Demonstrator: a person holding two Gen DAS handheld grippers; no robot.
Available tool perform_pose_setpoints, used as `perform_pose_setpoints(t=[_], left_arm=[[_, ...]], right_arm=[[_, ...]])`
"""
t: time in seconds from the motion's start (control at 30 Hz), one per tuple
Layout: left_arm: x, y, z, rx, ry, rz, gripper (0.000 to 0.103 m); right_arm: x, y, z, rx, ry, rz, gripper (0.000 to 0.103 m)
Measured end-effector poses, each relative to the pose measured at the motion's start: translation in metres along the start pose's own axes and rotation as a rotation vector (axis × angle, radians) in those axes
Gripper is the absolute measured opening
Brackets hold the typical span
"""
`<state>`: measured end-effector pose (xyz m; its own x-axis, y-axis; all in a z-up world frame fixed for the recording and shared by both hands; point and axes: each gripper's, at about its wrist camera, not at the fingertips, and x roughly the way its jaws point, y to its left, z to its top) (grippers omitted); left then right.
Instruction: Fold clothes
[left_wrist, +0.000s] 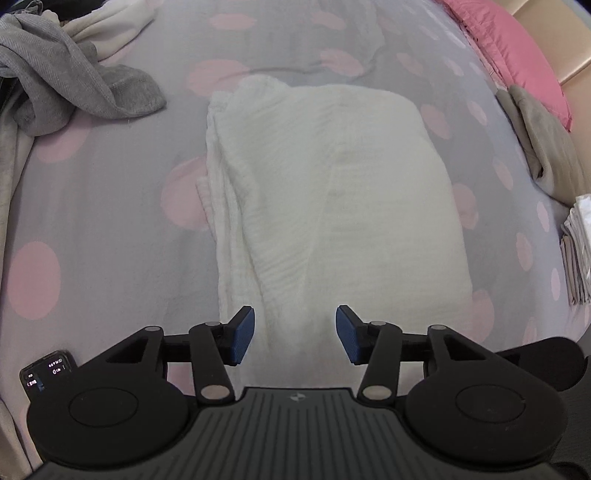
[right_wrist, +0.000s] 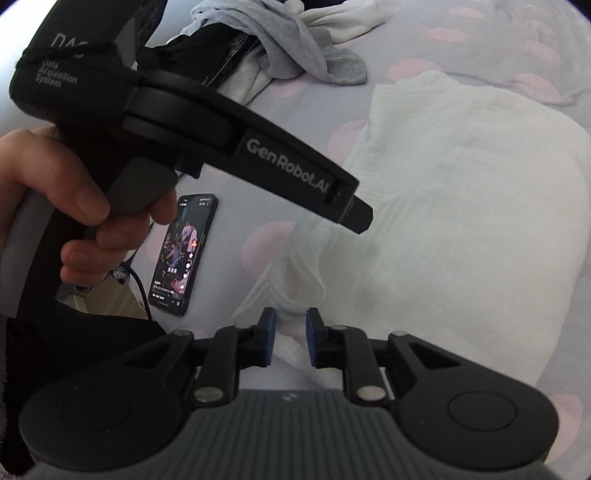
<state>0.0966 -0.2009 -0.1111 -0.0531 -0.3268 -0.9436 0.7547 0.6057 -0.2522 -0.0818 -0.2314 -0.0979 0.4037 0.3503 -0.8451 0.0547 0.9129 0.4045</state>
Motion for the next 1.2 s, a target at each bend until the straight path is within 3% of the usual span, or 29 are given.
perform_pose_setpoints(t=[0.07, 0.33, 0.4, 0.7, 0.87, 0.9, 0.93, 1.03, 1.2], left_arm=[[0.001, 0.001, -0.005, 0.006, 0.015, 0.010, 0.047], [-0.004, 0.006, -0.028, 0.005, 0.054, 0.024, 0.046], [-0.009, 0.000, -0.033, 0.041, 0.057, 0.024, 0.040], [0.000, -0.003, -0.050, 0.082, 0.110, 0.025, 0.036], [0.002, -0.001, -0.049, 0.096, 0.106, 0.018, 0.004], [0.001, -0.001, -0.049, 0.098, 0.102, 0.015, 0.003], [-0.004, -0.002, -0.049, 0.109, 0.096, 0.014, 0.003], [-0.028, -0.006, -0.053, 0.149, 0.074, -0.004, 0.002], [-0.054, -0.004, -0.072, 0.192, 0.068, -0.040, 0.002]], right_arm=[[-0.002, -0.002, -0.004, -0.008, 0.008, -0.011, 0.038], [-0.015, -0.019, -0.030, -0.061, 0.012, -0.142, 0.040], [-0.019, -0.020, -0.041, -0.104, 0.007, -0.183, 0.040], [-0.015, -0.022, -0.105, -0.407, -0.011, -0.468, 0.047], [-0.004, -0.034, -0.115, -0.420, -0.003, -0.530, 0.040], [-0.003, -0.035, -0.113, -0.403, -0.007, -0.528, 0.037], [-0.003, -0.036, -0.110, -0.384, -0.006, -0.529, 0.026], [-0.011, -0.034, -0.102, -0.347, 0.005, -0.524, 0.015], [-0.031, -0.031, -0.101, -0.356, 0.010, -0.511, 0.010]])
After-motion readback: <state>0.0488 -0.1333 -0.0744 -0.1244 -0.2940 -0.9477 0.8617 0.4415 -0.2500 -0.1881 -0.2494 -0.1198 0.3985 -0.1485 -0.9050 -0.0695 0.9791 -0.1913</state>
